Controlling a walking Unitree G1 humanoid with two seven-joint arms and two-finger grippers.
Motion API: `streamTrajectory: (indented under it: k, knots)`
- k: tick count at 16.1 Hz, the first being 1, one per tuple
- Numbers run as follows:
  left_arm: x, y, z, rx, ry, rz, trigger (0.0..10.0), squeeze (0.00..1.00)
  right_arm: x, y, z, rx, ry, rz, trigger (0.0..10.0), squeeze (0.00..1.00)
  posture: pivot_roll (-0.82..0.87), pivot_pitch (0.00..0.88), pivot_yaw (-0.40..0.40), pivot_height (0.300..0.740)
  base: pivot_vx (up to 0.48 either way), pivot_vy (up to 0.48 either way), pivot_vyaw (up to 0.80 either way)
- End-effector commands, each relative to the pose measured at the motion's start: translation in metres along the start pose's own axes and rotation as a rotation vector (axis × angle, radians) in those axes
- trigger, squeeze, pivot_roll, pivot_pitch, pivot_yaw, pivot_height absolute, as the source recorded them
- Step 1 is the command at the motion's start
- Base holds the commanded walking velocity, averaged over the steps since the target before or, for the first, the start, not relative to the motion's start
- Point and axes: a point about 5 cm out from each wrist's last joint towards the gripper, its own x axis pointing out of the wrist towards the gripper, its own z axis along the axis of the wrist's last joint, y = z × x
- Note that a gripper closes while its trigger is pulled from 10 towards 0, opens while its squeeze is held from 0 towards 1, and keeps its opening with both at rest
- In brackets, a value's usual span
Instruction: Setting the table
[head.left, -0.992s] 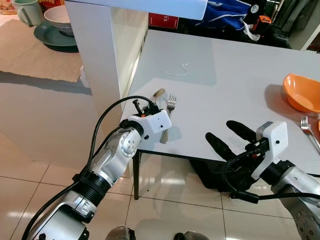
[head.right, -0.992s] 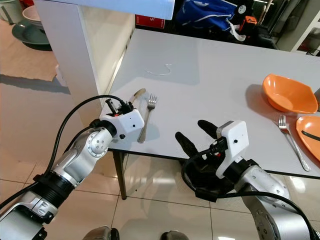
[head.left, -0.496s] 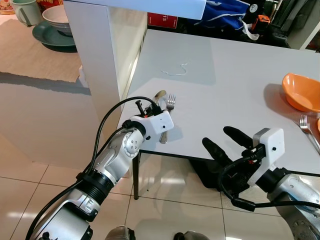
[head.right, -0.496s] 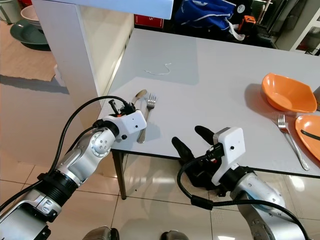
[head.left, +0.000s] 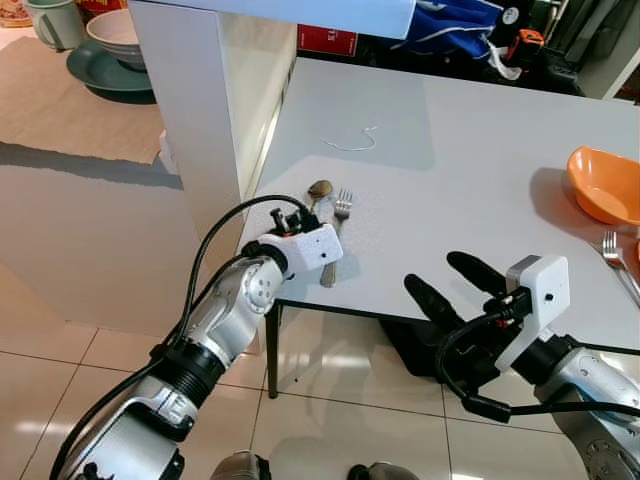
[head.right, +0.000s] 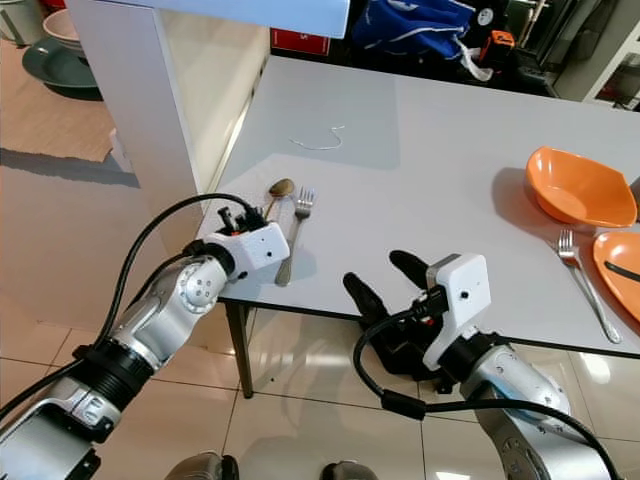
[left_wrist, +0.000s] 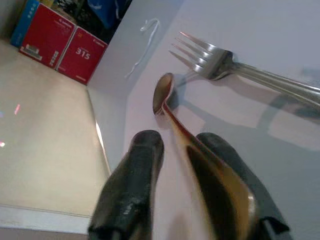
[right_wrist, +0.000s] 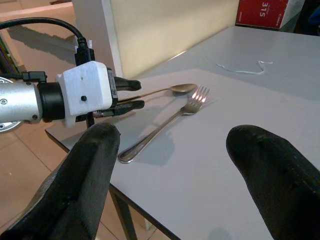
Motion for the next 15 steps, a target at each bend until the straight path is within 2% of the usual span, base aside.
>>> streamTrajectory:
  k: [1, 3, 6, 8, 10, 12, 14, 15]
  knots:
    - [0.003, 0.002, 0.005, -0.025, -0.019, -0.012, 10.0, 1.00, -0.002, 0.001, 0.002, -0.005, 0.000, -0.005, 10.0, 0.00, -0.05, 0.089, -0.075, 0.740, 0.000, 0.000, 0.00]
    - [0.003, 0.002, 0.007, -0.041, -0.023, -0.017, 10.0, 1.00, -0.001, 0.000, 0.002, -0.006, 0.000, -0.005, 10.0, 0.00, -0.06, 0.087, -0.075, 0.740, 0.000, 0.000, 0.00]
    - [0.001, -0.003, 0.013, -0.104, -0.040, -0.082, 10.0, 1.00, -0.001, -0.001, 0.002, -0.011, -0.001, -0.006, 10.0, 0.00, -0.06, 0.087, -0.075, 0.740, 0.000, 0.000, 0.00]
    - [-0.001, -0.007, 0.014, -0.148, -0.026, -0.127, 10.0, 1.00, -0.001, -0.002, 0.003, -0.015, -0.003, -0.008, 10.0, 0.00, -0.05, 0.085, -0.073, 0.740, 0.000, 0.000, 0.00]
    - [-0.001, -0.008, 0.012, -0.180, -0.013, -0.125, 10.0, 1.00, -0.001, -0.002, 0.003, -0.018, -0.004, -0.008, 10.0, 0.00, -0.05, 0.085, -0.073, 0.740, 0.000, 0.000, 0.00]
    - [0.000, -0.009, 0.009, -0.233, 0.001, -0.125, 10.0, 1.00, 0.000, -0.002, 0.003, -0.024, -0.002, -0.007, 10.0, 0.00, -0.05, 0.082, -0.072, 0.740, 0.000, 0.000, 0.00]
    - [0.002, -0.005, 0.006, -0.349, 0.018, -0.078, 10.0, 1.00, 0.000, -0.002, 0.002, -0.029, 0.001, -0.006, 10.0, 0.00, -0.05, 0.084, -0.073, 0.740, 0.000, 0.000, 0.00]
    - [0.003, -0.001, 0.006, -0.408, 0.016, -0.046, 10.0, 0.84, 0.001, -0.002, 0.002, -0.029, 0.001, -0.007, 10.0, 0.00, -0.05, 0.084, -0.072, 0.740, 0.000, 0.000, 0.00]
